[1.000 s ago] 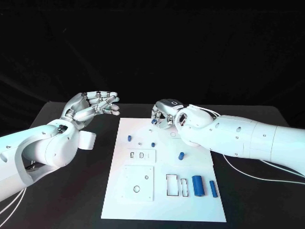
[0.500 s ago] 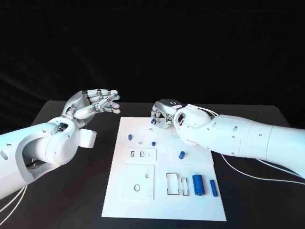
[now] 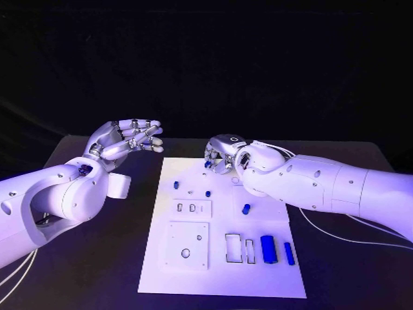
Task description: Assemble the parts on the task board
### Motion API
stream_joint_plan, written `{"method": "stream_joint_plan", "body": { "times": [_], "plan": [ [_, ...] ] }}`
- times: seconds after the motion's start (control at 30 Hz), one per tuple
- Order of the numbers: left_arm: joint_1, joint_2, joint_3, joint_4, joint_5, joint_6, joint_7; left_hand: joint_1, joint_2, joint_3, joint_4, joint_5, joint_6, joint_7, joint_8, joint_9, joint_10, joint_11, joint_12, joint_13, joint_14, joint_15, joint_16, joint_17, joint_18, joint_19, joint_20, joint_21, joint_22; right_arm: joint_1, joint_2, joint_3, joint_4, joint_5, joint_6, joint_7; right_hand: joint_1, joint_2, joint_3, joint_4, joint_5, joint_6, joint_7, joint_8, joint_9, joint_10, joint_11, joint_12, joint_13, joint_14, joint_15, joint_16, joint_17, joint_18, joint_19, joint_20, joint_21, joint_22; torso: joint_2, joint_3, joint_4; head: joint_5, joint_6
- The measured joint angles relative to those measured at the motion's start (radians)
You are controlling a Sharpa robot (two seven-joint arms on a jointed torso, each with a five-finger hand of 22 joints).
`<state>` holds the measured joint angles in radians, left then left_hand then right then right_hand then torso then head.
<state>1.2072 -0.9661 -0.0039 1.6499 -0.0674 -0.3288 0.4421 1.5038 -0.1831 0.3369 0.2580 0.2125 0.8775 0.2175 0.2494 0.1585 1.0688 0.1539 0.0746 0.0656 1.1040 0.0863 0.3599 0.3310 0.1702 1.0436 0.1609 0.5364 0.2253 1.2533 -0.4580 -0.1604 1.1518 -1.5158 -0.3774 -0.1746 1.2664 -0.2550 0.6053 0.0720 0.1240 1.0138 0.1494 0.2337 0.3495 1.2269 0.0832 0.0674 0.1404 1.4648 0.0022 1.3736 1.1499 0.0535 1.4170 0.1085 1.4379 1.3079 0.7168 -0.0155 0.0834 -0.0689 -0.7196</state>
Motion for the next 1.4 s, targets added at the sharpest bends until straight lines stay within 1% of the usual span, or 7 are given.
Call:
{"method": "stream_joint_plan", "body": {
  "times": [0.1, 0.2, 0.3, 0.7, 0.9, 1.13, 1.4],
  "plan": [
    [0.000, 0.000, 0.000, 0.000, 0.000, 0.000, 0.000, 0.000, 0.000, 0.000, 0.000, 0.000, 0.000, 0.000, 0.000, 0.000, 0.000, 0.000, 0.000, 0.000, 0.000, 0.000, 0.000, 0.000, 0.000, 0.000, 0.000, 0.000, 0.000, -0.002, -0.001, -0.001, -0.001, 0.001, -0.003, 0.003, -0.013, -0.013, -0.106, 0.001, 0.000, -0.110, 0.010, -0.067, -0.022, -0.114, 0.014, 0.001, -0.025, -0.007, 0.014, -0.060, -0.103, 0.024, -0.083, 0.015, -0.086, -0.081, 0.000, 0.0002, -0.0001, 0.001, 0.000],
    [0.000, -0.001, 0.000, 0.000, 0.000, 0.000, -0.001, 0.000, 0.000, 0.000, 0.000, 0.000, 0.000, 0.000, 0.000, 0.000, 0.000, 0.000, 0.000, 0.000, 0.000, 0.000, 0.000, 0.004, 0.000, 0.000, 0.000, 0.000, -0.001, -0.002, -0.007, -0.001, 0.005, 0.002, -0.008, 0.008, 0.058, 0.036, -0.313, 0.020, 0.006, -0.145, 0.002, -0.095, -0.025, -0.158, 0.017, 0.008, -0.042, -0.007, 0.014, -0.081, -0.147, 0.024, -0.096, 0.015, -0.132, -0.125, -0.001, 0.0004, -0.0007, 0.004, 0.000],
    [0.001, -0.001, 0.000, 0.000, 0.000, 0.001, -0.001, 0.000, 0.000, 0.000, 0.000, 0.000, 0.000, 0.000, 0.000, 0.000, 0.000, 0.000, 0.000, 0.000, 0.000, 0.000, 0.000, 0.004, 0.000, 0.000, 0.000, 0.000, -0.001, 0.000, -0.031, -0.001, 0.031, 0.002, -0.016, 0.011, 0.097, 0.048, -0.395, 0.045, 0.006, -0.148, -0.001, -0.099, -0.024, -0.166, 0.019, 0.017, -0.049, -0.007, 0.014, -0.081, -0.154, 0.024, -0.096, 0.015, -0.140, -0.131, -0.001, 0.0003, -0.0012, 0.004, -0.001],
    [0.001, -0.010, 0.000, -0.002, 0.000, 0.002, -0.002, 0.000, 0.000, 0.000, 0.000, 0.000, 0.000, 0.000, 0.000, 0.000, 0.000, 0.000, 0.000, 0.000, 0.000, 0.000, 0.000, 0.005, 0.000, 0.000, 0.000, 0.000, -0.001, 0.040, -0.268, 0.003, 0.229, 0.055, -0.091, 0.018, 0.133, 0.058, -0.414, 0.109, 0.006, -0.097, 0.028, -0.087, -0.016, -0.013, 0.017, 0.100, -0.025, 0.002, 0.015, -0.026, -0.081, 0.024, -0.029, 0.016, -0.075, -0.025, -0.004, 0.0017, -0.0086, 0.001, 0.004],
    [0.001, -0.008, 0.000, -0.007, 0.000, 0.002, -0.003, 0.000, 0.000, 0.000, 0.000, 0.000, 0.000, 0.000, 0.000, 0.000, 0.000, 0.000, 0.000, 0.000, 0.000, 0.000, 0.000, 0.005, 0.000, 0.000, 0.000, 0.000, -0.001, 0.049, -0.350, 0.003, 0.275, 0.140, -0.102, 0.016, 0.147, 0.023, -0.476, 0.162, 0.006, -0.099, -0.007, -0.086, -0.009, 0.168, -0.032, 0.231, 0.081, 0.001, -0.020, 0.016, -0.017, 0.007, 0.012, -0.017, -0.023, 0.000, -0.007, 0.0034, -0.0136, -0.001, 0.005],
    [0.001, -0.004, 0.000, -0.012, 0.001, 0.003, -0.003, 0.000, 0.000, 0.000, 0.000, 0.000, 0.000, 0.000, 0.000, 0.000, 0.000, 0.000, 0.000, 0.001, 0.000, 0.000, 0.000, 0.005, 0.000, 0.000, 0.000, 0.000, -0.001, 0.049, -0.370, 0.002, 0.257, 0.221, -0.053, 0.007, 0.165, 0.035, -0.622, 0.219, 0.013, -0.147, -0.003, -0.004, 0.035, 0.093, -0.022, 0.984, 0.881, 0.001, -0.024, 0.091, 0.122, 0.007, 0.034, -0.017, 0.005, 0.000, -0.007, 0.0046, -0.0154, -0.005, 0.005],
    [0.000, -0.003, -0.001, -0.013, 0.001, 0.005, -0.004, 0.000, 0.000, 0.000, 0.000, 0.000, 0.000, 0.000, 0.000, 0.000, 0.000, 0.000, 0.000, 0.001, 0.000, 0.000, 0.000, 0.005, 0.000, 0.000, 0.000, 0.000, -0.001, 0.032, -0.356, 0.000, 0.223, 0.257, 0.013, -0.006, 0.157, 0.042, -0.633, 0.222, 0.013, -0.174, 0.008, 0.040, 0.049, 0.176, -0.012, 1.263, 1.164, 0.000, -0.011, 0.136, 0.158, -0.008, 0.044, -0.007, 0.025, 0.000, -0.006, 0.0046, -0.0136, -0.009, 0.003]
  ]
}}
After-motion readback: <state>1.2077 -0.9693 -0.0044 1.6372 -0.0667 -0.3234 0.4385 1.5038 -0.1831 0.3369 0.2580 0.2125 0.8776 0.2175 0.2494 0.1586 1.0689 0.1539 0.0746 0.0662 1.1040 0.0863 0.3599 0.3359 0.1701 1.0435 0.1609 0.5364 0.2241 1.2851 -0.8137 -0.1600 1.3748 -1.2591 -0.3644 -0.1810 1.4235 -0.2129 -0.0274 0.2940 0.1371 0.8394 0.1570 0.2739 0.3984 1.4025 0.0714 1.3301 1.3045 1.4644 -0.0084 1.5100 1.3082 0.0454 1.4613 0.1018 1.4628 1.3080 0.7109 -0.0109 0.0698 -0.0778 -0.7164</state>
